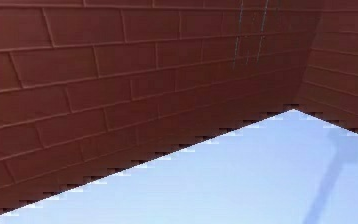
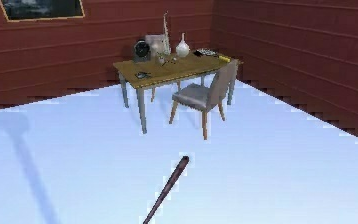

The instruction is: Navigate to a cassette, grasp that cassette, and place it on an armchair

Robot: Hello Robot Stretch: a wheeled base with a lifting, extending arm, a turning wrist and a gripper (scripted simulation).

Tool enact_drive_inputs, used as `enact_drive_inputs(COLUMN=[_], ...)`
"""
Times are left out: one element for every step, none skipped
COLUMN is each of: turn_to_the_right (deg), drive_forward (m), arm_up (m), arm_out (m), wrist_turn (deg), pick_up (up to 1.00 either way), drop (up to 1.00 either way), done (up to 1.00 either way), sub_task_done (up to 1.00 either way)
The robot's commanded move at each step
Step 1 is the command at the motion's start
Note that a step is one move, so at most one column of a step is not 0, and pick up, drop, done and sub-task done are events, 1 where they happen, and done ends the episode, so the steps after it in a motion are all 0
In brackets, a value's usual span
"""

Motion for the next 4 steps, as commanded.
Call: enact_drive_inputs(turn_to_the_right=[0.0,45.0,12.0,0.0], drive_forward=[0.60,0.00,0.00,0.65], arm_up=[0.00,0.00,0.00,0.00], arm_out=[0.00,0.00,0.00,0.00], wrist_turn=[0.0,0.0,0.0,0.0], pick_up=[0.00,0.00,0.00,0.00], drop=[0.00,0.00,0.00,0.00], done=[0.00,0.00,0.00,0.00], sub_task_done=[0.00,0.00,0.00,0.00])
